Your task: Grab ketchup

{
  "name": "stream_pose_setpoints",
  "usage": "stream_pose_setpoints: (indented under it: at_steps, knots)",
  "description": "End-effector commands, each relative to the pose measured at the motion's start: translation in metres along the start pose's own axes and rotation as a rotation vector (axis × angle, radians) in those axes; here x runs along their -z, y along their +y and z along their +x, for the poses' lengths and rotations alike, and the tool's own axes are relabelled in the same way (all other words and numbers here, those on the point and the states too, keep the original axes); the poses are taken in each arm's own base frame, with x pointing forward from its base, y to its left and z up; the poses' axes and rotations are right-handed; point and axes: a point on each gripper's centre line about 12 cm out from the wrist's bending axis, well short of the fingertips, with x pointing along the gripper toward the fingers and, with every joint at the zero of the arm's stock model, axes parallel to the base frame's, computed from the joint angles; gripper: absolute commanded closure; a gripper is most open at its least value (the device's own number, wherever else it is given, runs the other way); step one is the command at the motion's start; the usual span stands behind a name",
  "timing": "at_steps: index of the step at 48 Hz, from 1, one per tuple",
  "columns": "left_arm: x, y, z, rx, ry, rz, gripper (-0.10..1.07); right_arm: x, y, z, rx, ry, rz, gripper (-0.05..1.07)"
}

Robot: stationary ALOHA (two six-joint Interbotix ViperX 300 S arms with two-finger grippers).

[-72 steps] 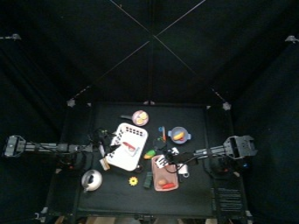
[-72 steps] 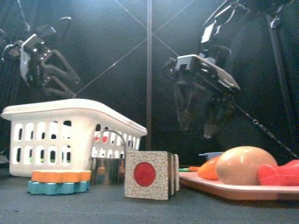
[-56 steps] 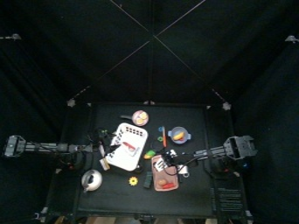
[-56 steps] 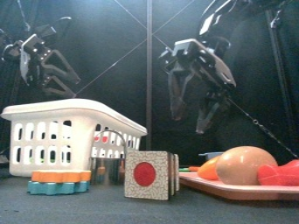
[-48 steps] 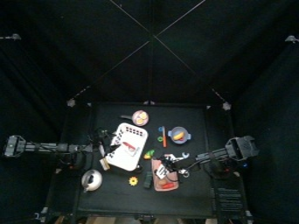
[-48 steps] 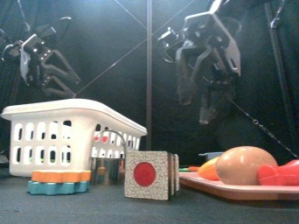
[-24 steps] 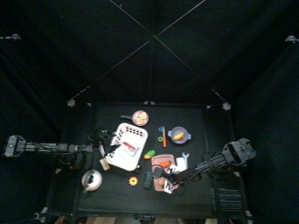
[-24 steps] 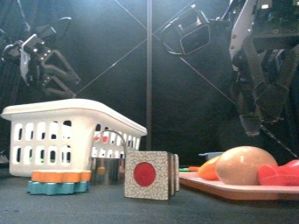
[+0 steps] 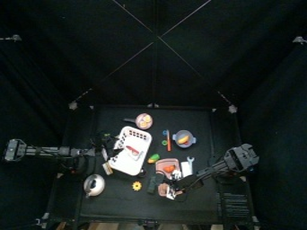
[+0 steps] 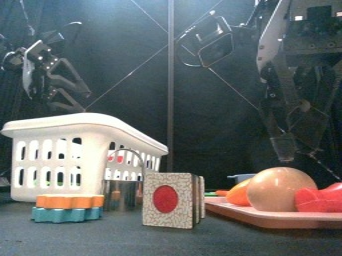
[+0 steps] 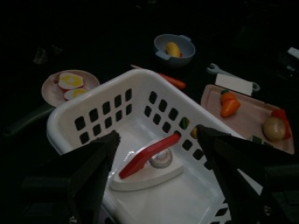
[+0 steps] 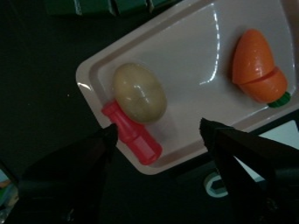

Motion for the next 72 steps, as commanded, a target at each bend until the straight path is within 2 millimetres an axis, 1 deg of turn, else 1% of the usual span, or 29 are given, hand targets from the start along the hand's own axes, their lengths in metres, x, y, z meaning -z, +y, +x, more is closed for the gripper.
stream_pose_setpoints:
  at_steps: [1, 9, 18, 44, 50, 64, 72]
  knots:
    - [-0.005, -0.001, 0.0, 0.001, -0.013, -0.001, -0.05, -0.001, 0.008, -0.01, -0.029, -0.012, 0.002, 0.0]
    - [-0.005, -0.001, 0.0, 0.001, -0.013, -0.001, -0.05, 0.008, 0.015, -0.004, -0.034, 0.022, -0.002, 0.0]
    - [-0.005, -0.001, 0.0, 0.001, -0.013, -0.001, -0.05, 0.011, 0.018, 0.009, -0.021, 0.06, 0.001, 0.0]
    - [-0.005, 0.0, 0.0, -0.001, -0.011, -0.003, -0.05, 0.02, 0.008, 0.025, 0.001, 0.088, 0.007, 0.01]
    - [-0.005, 0.0, 0.0, -0.001, -0.011, -0.003, -0.05, 0.019, 0.007, 0.026, 0.002, 0.088, 0.011, 0.05]
    - [-0.004, 0.0, 0.0, -0.003, -0.011, -0.001, -0.05, 0.021, -0.002, 0.032, 0.014, 0.098, 0.024, 0.22]
    - [-0.003, 0.0, 0.0, -0.004, -0.009, -0.002, -0.05, 0.016, -0.003, 0.033, 0.0, 0.068, 0.023, 0.25]
